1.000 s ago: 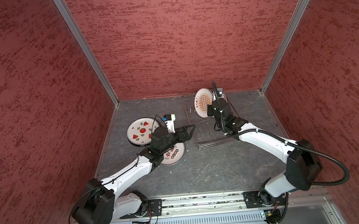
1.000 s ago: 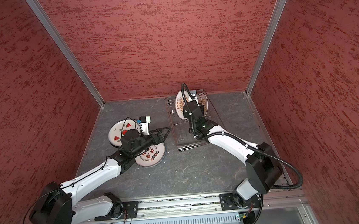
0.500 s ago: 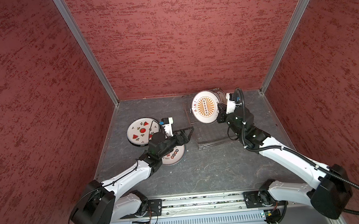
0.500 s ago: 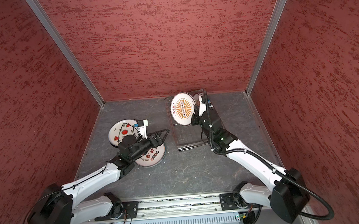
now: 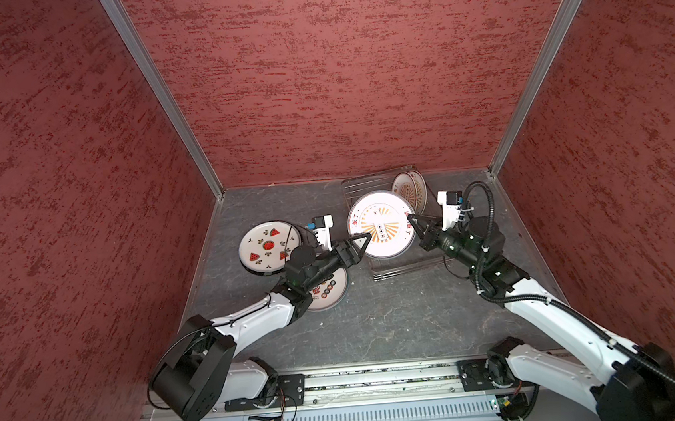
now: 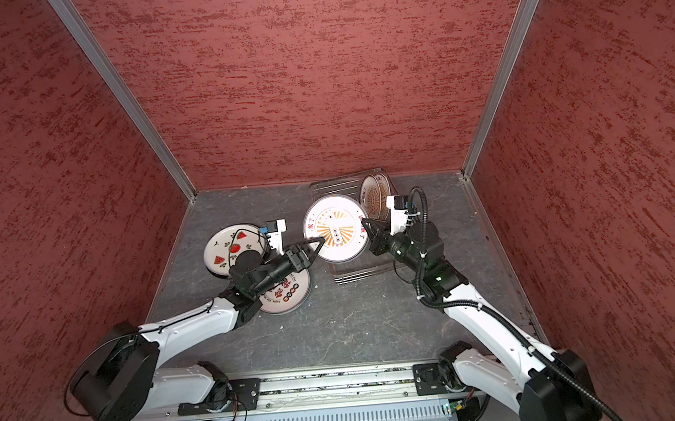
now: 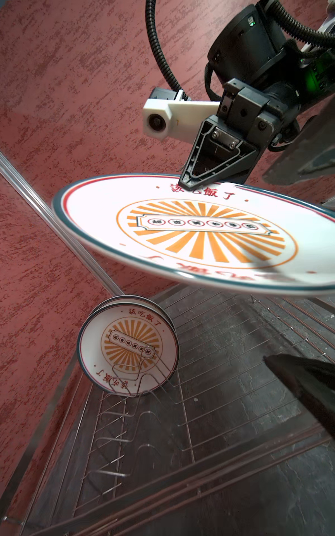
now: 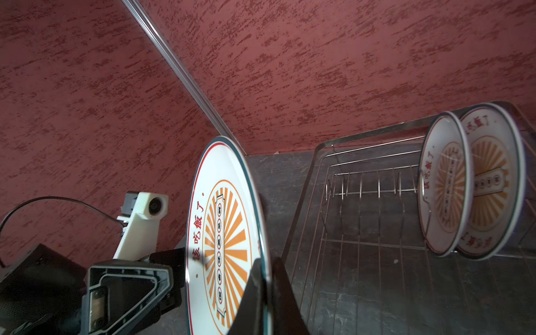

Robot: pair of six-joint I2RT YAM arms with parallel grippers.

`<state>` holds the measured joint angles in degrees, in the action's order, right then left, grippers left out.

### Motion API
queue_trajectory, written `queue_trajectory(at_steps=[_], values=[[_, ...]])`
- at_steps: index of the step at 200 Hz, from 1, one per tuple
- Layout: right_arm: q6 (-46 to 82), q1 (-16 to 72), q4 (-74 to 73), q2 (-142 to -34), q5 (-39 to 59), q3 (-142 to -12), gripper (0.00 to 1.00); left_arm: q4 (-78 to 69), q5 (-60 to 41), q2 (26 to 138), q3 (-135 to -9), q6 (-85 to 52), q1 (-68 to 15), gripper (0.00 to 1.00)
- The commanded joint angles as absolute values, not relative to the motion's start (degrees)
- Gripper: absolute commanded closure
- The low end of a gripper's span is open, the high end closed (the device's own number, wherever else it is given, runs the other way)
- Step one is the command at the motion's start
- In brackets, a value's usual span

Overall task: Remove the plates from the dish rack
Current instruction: 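Lift the sunburst plate out of the rack with the right gripper toward the left gripper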

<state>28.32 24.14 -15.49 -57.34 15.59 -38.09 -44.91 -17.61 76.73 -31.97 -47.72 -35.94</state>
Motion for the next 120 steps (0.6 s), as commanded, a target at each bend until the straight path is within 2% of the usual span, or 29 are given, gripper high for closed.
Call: queue_trajectory(at_steps=[1, 23, 35, 103, 120], values=[[30.01, 23.35, -20.92, -56.45, 18.45, -37.31, 1.0, -47.65, -17.98, 78.23, -33.4, -49.37, -36.82, 0.39], [30.15, 22.88, -20.74, -57.47, 19.24, -37.1, 1.0, -49.8, -19.99, 79.97, -33.16, -51.92, -36.83, 0.62], [30.33, 22.38, -20.99, -57.79, 19.16, -36.79, 1.0, -50.22, -20.46, 80.24, -32.96, -52.53, -36.83, 0.69], [30.29, 21.53, -22.3, -60.96, 18.5, -35.26, 1.0, -45.09, -19.23, 79.98, -34.24, -51.69, -37.24, 0.9], [30.5, 21.49, -23.58, -61.34, 18.28, -34.21, 0.95, -41.5, -17.53, 79.25, -35.21, -50.39, -37.83, 0.92]])
